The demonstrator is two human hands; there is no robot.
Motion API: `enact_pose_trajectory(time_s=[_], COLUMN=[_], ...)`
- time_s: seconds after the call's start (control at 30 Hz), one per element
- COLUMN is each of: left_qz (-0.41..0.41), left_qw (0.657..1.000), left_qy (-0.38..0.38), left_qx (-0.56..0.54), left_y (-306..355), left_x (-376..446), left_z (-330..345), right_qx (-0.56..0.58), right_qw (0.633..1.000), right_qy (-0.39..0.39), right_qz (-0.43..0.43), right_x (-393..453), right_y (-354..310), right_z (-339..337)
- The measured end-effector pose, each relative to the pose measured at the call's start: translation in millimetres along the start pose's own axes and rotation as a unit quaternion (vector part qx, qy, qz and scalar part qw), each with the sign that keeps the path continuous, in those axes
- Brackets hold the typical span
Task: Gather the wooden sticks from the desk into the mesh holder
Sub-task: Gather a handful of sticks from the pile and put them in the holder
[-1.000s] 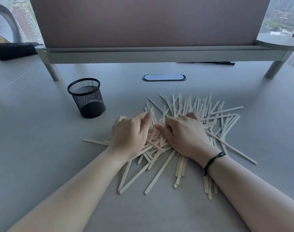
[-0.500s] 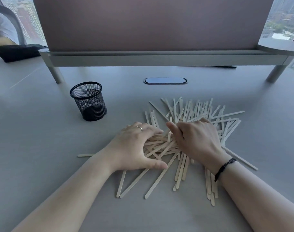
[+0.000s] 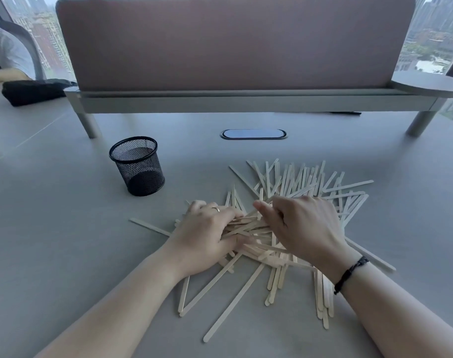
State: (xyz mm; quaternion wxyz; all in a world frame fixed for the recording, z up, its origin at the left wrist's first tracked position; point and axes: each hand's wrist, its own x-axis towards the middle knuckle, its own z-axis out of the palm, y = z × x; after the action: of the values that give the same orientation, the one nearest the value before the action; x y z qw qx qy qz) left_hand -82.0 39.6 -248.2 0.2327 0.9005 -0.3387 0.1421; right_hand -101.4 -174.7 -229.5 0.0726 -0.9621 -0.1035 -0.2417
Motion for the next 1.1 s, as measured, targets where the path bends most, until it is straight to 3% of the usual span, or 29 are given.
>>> enact_pose_trajectory(time_s=[0.13,0.6,0.73,0.83,0.9,1.0,1.1], left_qz=[-0.019,-0.024,-0.059,-0.106,-0.161,-0.187,-0.198], left_qw=[1.000,0.990,0.990,0.976,0.943,0.908,0.900], left_qy=[-0.022,0.066,0.111,0.162,0.181,0.211,0.223], left_qx=[0.012,0.124,0.062,-0.104,-0.230,-0.310,-0.317], left_y=[0,-15,-20,-28,-28,-15,-6], left_x=[2,12,11,11,13,17,22], left_z=[-6,-28,-35,-28,-24,-25,-23], right_qx=[0.010,0.054,0.155,0.219,0.238,0.235,0.179], right_qw=[1.000,0.998,0.986,0.971,0.967,0.970,0.983], right_qy=[-0.018,-0.041,-0.020,-0.022,-0.018,-0.022,-0.042], right_qz=[0.016,0.013,0.053,0.094,0.090,0.053,0.019], right_x=[0,4,5,5,6,5,3], right_y=[-1,12,18,20,18,10,6], right_z=[-1,-6,-8,-7,-8,-9,-6])
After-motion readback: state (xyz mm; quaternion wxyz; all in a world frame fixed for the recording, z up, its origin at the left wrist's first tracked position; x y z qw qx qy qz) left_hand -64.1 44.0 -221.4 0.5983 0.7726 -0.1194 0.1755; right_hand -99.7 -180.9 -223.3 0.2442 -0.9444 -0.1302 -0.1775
